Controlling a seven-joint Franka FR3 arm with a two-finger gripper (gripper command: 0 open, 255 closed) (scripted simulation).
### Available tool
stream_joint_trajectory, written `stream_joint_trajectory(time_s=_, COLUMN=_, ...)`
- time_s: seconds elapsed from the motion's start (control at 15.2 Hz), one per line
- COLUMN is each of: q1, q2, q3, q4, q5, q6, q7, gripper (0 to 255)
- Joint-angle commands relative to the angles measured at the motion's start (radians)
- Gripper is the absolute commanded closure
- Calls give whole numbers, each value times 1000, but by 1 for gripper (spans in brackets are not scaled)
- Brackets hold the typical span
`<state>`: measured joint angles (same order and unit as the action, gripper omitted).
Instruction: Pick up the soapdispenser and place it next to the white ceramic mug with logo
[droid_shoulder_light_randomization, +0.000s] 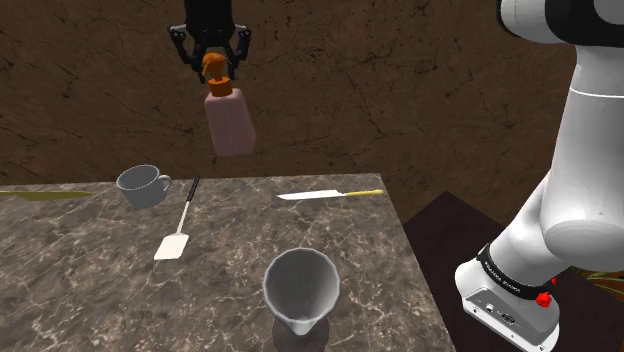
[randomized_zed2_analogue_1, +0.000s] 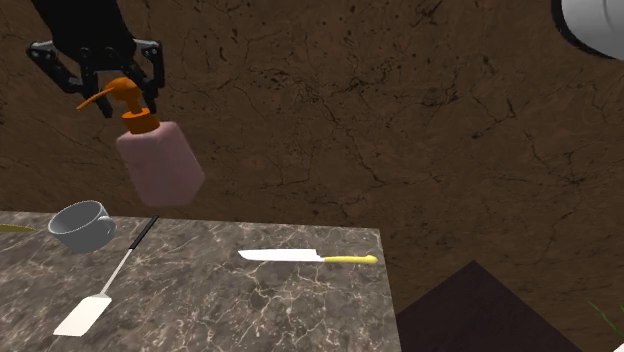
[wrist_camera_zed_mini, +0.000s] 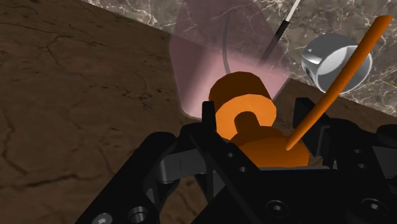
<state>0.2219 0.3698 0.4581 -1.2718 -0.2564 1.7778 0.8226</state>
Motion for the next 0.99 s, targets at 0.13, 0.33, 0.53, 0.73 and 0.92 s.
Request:
stream_joint_trajectory(time_s=0.13, q1=101, q2=223, q3=-21, q4=294, q5=-82, q6=-82, q7=18, gripper=255)
stream_joint_trajectory(time_s=0.33, q1=180, q2=381, q3=-47, q4=530, q5=-120, q6=-153, q7=5, gripper=255)
stream_joint_trajectory(time_s=0.53, q1=152, q2=344, q3=-41, q4=421, q5=-112, q6=-86, q7=19, gripper=255)
stream_joint_trajectory(time_s=0.73, q1=133, q2=322, q3=-37, q4=339, q5=-109, q6=-29, q7=30, gripper=255)
stream_joint_trajectory(time_s=0.92, q1=118, q2=308, q3=-35, q4=272, q5=-107, q6=20, q7=39, gripper=255)
